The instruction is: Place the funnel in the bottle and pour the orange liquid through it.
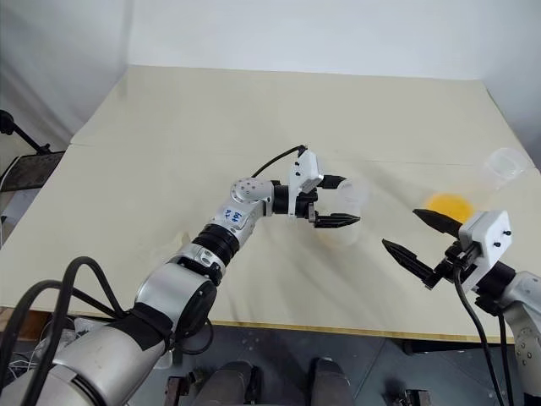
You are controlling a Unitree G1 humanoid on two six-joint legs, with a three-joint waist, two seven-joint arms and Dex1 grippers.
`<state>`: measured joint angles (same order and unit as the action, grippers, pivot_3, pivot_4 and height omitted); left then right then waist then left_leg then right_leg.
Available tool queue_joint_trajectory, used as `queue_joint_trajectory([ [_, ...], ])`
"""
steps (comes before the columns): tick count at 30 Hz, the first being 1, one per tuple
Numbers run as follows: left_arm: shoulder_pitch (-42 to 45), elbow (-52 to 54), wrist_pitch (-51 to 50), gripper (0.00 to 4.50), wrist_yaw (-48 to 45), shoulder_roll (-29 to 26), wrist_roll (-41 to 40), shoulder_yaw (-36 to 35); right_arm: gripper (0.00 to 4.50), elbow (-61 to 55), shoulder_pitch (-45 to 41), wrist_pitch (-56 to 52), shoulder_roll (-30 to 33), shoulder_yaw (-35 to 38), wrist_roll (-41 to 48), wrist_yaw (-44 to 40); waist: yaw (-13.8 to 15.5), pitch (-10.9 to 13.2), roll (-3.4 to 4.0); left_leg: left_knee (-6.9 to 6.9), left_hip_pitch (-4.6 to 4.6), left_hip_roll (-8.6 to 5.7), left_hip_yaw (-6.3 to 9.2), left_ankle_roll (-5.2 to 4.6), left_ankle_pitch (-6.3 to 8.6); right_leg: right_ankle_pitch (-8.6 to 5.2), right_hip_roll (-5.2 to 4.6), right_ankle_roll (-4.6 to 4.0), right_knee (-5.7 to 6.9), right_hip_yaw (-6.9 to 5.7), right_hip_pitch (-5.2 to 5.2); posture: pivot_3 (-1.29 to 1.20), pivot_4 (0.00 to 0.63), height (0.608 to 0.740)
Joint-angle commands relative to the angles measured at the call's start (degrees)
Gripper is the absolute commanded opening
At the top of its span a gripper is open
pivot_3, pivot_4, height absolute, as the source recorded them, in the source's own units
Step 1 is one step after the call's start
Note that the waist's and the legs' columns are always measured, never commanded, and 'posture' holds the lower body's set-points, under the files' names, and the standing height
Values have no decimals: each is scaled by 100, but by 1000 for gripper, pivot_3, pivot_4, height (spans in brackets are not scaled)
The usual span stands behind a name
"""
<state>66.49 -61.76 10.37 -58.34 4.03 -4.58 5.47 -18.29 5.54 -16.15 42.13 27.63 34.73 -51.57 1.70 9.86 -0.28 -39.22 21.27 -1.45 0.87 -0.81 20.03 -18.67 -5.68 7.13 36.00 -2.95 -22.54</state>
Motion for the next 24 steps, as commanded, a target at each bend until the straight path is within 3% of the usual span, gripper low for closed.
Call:
queue_joint_trajectory([
  [1, 72, 177, -20, 4485, -52, -13, -86, -97, 4500, -60, -51, 117, -17, 92, 67, -16, 0, 0, 0, 0, 0, 0, 0, 0, 0, 0, 0, 0, 0, 0, 0, 0, 150, 740],
  [5, 6, 334, -76, 4485, -254, -199, -147, -156, 4500, 39, -91, 162, -1, 92, 47, -71, -7, 0, 0, 0, 0, 0, 0, 0, 0, 0, 0, 0, 2, 0, 0, 0, 150, 740],
  [13, -485, 1688, -940, 4485, -1102, -914, -630, -286, 4500, 372, -147, 328, 78, 136, -3, -309, -27, -1, 2, -1, -3, 3, 2, 0, 0, 0, 2, 0, 7, 1, 0, 0, 150, 740],
  [19, -1018, 2866, -1528, 4485, -1315, -1630, -1034, -472, 4500, 436, -184, 348, 118, 163, -41, -331, -29, -1, 3, -5, -2, 4, 6, 1, 0, 0, 0, 0, 8, 3, 0, 0, 150, 740],
  [24, -1684, 3998, -2015, 4485, -1579, -2455, -1661, -901, 4500, 181, 101, 243, -34, 463, -131, 194, -33, -3, 6, -5, -2, 5, 8, 1, 0, 0, -1, 0, 9, 6, 0, 0, 150, 740],
])
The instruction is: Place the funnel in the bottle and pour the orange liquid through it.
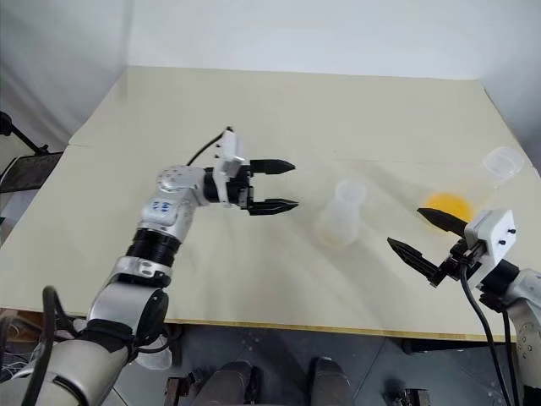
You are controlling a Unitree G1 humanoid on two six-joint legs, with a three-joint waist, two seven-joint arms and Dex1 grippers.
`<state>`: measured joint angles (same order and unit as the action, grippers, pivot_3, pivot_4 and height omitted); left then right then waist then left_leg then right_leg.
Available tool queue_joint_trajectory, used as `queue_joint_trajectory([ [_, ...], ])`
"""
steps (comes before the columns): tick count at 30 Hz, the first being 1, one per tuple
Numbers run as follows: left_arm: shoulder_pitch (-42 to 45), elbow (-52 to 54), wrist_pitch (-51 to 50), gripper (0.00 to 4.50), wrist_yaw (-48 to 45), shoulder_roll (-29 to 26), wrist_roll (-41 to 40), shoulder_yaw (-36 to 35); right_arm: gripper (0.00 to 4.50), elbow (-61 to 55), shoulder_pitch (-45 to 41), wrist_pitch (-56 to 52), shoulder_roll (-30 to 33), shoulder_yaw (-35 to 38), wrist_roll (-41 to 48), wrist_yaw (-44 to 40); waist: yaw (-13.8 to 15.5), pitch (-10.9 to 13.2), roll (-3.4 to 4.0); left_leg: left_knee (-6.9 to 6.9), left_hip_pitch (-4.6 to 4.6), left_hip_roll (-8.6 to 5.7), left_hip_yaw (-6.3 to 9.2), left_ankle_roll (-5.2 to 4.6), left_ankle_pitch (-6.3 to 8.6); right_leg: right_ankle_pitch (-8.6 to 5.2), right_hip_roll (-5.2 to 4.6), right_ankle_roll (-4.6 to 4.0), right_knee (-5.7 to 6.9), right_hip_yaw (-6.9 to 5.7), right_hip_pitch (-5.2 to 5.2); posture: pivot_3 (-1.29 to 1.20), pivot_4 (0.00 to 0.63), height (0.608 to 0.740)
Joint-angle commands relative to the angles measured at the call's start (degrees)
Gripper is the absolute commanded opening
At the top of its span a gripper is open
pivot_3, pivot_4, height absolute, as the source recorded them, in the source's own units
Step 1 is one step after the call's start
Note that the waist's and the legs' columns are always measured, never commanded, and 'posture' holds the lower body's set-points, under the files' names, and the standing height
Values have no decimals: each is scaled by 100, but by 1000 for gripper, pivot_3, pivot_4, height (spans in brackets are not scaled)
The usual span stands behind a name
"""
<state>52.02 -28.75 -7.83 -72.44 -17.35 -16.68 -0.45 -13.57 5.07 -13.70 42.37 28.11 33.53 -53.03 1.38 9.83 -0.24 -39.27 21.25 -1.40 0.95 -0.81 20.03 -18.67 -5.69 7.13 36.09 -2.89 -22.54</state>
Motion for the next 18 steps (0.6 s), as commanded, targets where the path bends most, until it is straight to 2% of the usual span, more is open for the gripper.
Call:
queue_joint_trajectory([
  [1, -421, 902, -222, 4485, -210, -496, -569, -429, 4500, -422, 254, -130, -123, 511, 74, 514, 1, -1, 2, 0, 0, 1, 1, 0, 0, 0, -2, 0, 1, 1, 0, 0, 150, 740],
  [6, -1299, 1770, -287, 4485, -56, -1069, -901, -823, 4500, -1208, 866, -481, -499, 930, 543, 994, 11, -5, 8, -1, -1, 1, 10, 1, 0, 0, -11, 0, -1, 11, 5, 0, 150, 740],
  [11, -2107, 2608, -539, 4485, 775, -1463, -1080, -1475, 4500, -1557, 1241, -464, -649, 968, 698, 976, -4, -5, 9, -3, -2, 0, 14, 1, 0, 0, -20, 0, -5, 29, 12, 0, 150, 740],
  [13, -2740, 3140, -826, 4485, 1074, -1717, -1234, -1931, 4500, -1471, 1181, -372, -588, 921, 730, 802, -30, -6, 10, -2, -6, 4, 14, 2, 1, 0, -30, 0, -3, 42, 12, 0, 150, 740],
  [15, -3728, 3811, -1106, 4485, 1314, -1960, -1346, -2499, 4500, -1205, 905, -370, -416, 737, 715, 584, -159, -13, 22, 11, -14, 11, 5, 4, 3, 0, -31, -1, -7, 59, 9, 0, 150, 740],
  [18, -4585, 4354, -1259, 4485, 1630, -2023, -1522, -2969, 4500, -791, 523, -341, -217, 468, 617, 271, -165, -12, 22, 18, -22, 14, 5, 6, 4, -1, -33, -2, -10, 69, 10, 0, 150, 740],
])
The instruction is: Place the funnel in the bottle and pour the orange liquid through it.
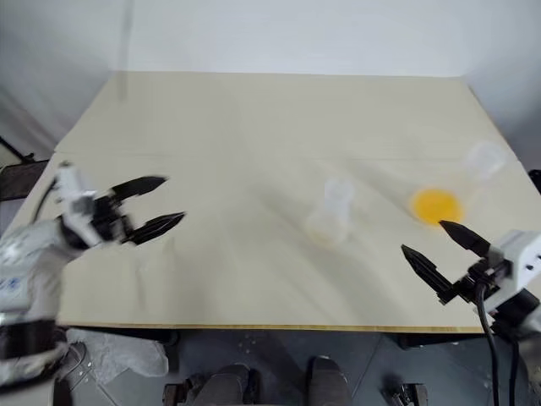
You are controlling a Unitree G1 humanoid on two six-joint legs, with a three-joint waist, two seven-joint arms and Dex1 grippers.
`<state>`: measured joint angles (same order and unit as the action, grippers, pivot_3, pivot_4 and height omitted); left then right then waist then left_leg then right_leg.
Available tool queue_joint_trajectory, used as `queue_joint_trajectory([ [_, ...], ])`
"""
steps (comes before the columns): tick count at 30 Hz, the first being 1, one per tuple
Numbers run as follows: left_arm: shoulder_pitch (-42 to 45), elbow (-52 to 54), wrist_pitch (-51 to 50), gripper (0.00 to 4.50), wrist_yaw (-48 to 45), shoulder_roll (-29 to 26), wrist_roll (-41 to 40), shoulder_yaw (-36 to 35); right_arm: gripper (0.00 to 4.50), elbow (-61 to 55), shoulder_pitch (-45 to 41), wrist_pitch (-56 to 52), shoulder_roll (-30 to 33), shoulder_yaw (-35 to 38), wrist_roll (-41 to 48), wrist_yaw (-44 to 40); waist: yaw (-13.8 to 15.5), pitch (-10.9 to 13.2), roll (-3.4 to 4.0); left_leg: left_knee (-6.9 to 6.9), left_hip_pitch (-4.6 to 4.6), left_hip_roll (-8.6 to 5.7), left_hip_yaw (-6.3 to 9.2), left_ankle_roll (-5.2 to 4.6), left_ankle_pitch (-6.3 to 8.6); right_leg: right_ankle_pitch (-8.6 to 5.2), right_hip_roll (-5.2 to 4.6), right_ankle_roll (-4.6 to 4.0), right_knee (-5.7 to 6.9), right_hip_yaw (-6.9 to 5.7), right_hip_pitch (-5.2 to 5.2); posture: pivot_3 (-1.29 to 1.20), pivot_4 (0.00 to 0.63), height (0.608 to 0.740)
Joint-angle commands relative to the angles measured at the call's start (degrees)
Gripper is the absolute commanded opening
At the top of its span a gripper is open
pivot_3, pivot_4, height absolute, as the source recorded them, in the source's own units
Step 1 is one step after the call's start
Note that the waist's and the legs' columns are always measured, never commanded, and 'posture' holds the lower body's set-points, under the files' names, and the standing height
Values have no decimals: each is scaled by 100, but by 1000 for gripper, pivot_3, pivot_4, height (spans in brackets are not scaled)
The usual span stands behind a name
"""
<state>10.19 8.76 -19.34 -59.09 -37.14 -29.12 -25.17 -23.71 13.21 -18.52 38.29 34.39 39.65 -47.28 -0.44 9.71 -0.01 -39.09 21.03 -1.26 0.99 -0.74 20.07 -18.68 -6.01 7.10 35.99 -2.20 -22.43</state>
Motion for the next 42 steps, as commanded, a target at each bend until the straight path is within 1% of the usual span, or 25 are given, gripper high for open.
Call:
queue_joint_trajectory([
  [1, -562, 667, -24, 4485, 447, 29, -286, -631, 4500, 387, -444, 162, 258, -259, -25, -430, 35, 0, -1, -4, -1, 2, 1, 0, 0, 0, 0, 0, -1, 1, 2, 0, 150, 740],
  [4, -1018, 875, 103, 4485, 732, 161, -319, -917, 4500, 804, -800, 258, 413, -499, -114, -779, 159, 0, -1, -11, -1, -12, 9, -6, -3, 0, -20, -2, -12, -4, 5, 0, 150, 740],
  [10, -2329, 1824, 28, 4485, 1292, 590, -696, -1687, 4500, 1790, -1505, 426, 723, -947, -359, -1500, 160, 0, 0, -9, 7, -21, 5, -16, 4, 0, -28, -2, -12, -1, 3, 0, 150, 740],
  [13, -2943, 2123, -40, 4485, 1515, 844, -991, -1997, 4500, 2046, -1723, 461, 757, -1112, -418, -1725, 157, 0, 0, -9, 4, -19, 5, -16, 4, 0, -28, -2, -26, -4, 4, 0, 150, 740],
  [16, -3518, 2203, 42, 4485, 1549, 1095, -1094, -2128, 4500, 2282, -1969, 459, 761, -1290, -479, -1899, 161, -1, 2, -9, 4, -18, 4, -15, 2, -1, -28, -3, -28, -5, 5, 0, 150, 740],
  [17, -3875, 2312, -35, 4485, 1603, 1277, -1107, -2094, 4500, 2468, -2138, 484, 779, -1413, -558, -1992, 158, -1, 2, -9, 1, -18, 0, -15, 2, -1, -28, -4, -31, -3, 8, 0, 150, 740],
  [19, -4325, 2506, -87, 4485, 1660, 1496, -1164, -2012, 4500, 2700, -2356, 514, 796, -1544, -648, -2118, 120, -1, 1, -9, 0, -18, -2, -16, 3, -1, -29, -5, -37, 0, 10, 0, 150, 740],
  [24, -4745, 2739, 4, 4485, 1736, 1628, -1240, -1981, 4500, 2887, -2527, 523, 827, -1588, -701, -2304, 185, 0, 0, -8, 5, -16, 2, -17, 5, -4, -29, -8, -44, -4, 9, 0, 150, 740],
  [28, -4699, 2722, 62, 4485, 1805, 1548, -1171, -1840, 4500, 2993, -2618, 529, 854, -1606, -738, -2387, 173, 0, 1, -8, 4, -17, 0, -17, 5, -5, -29, -10, -49, -2, 11, 0, 150, 740],
  [32, -4022, 2313, 61, 4485, 2045, 1222, -913, -1590, 4500, 3025, -2683, 509, 845, -1623, -766, -2402, 184, 0, 5, -8, 4, -17, 0, -16, 4, -6, -29, -12, -45, -5, 9, 0, 150, 740],
  [36, -3297, 1731, 116, 4485, 1933, 875, -608, -997, 4500, 2920, -2672, 464, 814, -1652, -786, -2344, 161, -1, 7, -8, 2, -19, -1, -14, 2, -6, -29, -12, -37, -9, 8, 0, 150, 740],
  [40, -2670, 1354, 93, 4485, 1832, 705, -418, -355, 4500, 2730, -2586, 429, 788, -1613, -743, -2248, 159, -1, 7, -8, 5, -19, -1, -14, 4, -5, -29, -11, -34, -14, 3, 0, 150, 740],
  [42, -2532, 1301, 100, 4485, 1858, 695, -385, -212, 4500, 2655, -2558, 403, 795, -1572, -713, -2198, 159, -1, 6, -8, 6, -19, 0, -14, 4, -5, -29, -11, -33, -17, 2, 0, 150, 740],
])
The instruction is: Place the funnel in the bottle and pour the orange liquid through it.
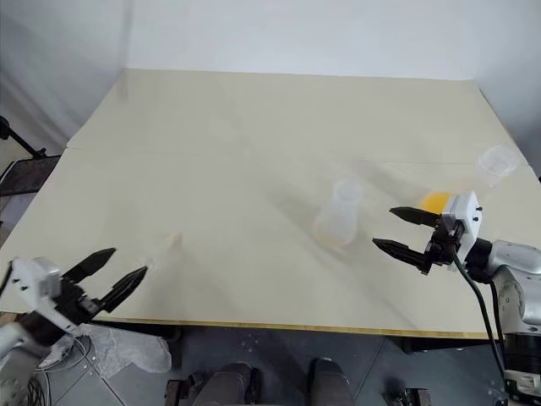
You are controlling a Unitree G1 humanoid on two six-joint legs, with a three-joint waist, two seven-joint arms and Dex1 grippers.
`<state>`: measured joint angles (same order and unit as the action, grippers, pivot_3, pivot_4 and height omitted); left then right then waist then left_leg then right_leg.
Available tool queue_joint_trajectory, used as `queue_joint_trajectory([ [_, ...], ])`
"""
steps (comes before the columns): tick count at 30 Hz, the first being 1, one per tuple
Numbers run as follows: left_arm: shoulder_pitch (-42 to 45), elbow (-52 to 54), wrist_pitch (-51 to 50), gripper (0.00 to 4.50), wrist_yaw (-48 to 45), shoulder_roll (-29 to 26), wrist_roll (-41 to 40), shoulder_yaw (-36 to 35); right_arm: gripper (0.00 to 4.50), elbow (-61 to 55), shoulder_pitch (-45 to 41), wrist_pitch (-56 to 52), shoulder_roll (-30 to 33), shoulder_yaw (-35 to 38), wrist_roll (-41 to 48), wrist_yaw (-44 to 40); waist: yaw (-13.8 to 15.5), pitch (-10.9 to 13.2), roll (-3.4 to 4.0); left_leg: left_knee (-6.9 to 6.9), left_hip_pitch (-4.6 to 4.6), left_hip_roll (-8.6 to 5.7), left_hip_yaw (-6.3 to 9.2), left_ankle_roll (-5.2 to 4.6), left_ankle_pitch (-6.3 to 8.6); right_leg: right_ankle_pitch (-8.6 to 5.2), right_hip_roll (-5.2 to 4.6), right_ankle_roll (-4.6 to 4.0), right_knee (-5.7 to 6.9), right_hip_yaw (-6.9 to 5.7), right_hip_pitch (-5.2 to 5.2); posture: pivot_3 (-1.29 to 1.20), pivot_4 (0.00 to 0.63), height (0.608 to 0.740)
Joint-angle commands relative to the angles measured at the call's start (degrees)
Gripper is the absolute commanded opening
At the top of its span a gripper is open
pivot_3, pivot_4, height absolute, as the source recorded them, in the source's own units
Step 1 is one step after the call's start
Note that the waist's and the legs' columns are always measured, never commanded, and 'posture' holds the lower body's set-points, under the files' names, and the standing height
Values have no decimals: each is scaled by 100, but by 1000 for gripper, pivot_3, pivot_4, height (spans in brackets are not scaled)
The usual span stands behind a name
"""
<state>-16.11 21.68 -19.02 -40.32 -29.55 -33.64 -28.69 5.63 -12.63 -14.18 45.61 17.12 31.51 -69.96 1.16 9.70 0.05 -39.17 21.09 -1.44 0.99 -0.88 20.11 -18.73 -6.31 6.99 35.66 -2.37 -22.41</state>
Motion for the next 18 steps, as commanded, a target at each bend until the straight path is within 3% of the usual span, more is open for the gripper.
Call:
queue_joint_trajectory([
  [1, 115, 14, 56, 4485, -2, -65, 67, 167, 4500, -286, 38, -26, 72, 177, 106, 79, -14, 0, 0, 0, 0, 0, 0, 0, 0, 0, 0, 0, 1, -1, 0, 0, 150, 740],
  [16, 861, -661, -21, 4485, 273, 72, 360, 911, 4500, 40, 138, 206, 132, 316, 33, -95, 1, 0, 1, -1, -1, 0, 1, 1, 0, 1, -1, 1, 3, -5, 1, 0, 150, 740],
  [18, 943, -743, -49, 4076, 250, 42, 348, 955, 4500, 9, 145, 196, 116, 319, 38, -58, 0, 0, 1, -1, -1, 0, 1, 2, -1, 1, -1, 1, 4, -7, 1, 0, 150, 740],
])
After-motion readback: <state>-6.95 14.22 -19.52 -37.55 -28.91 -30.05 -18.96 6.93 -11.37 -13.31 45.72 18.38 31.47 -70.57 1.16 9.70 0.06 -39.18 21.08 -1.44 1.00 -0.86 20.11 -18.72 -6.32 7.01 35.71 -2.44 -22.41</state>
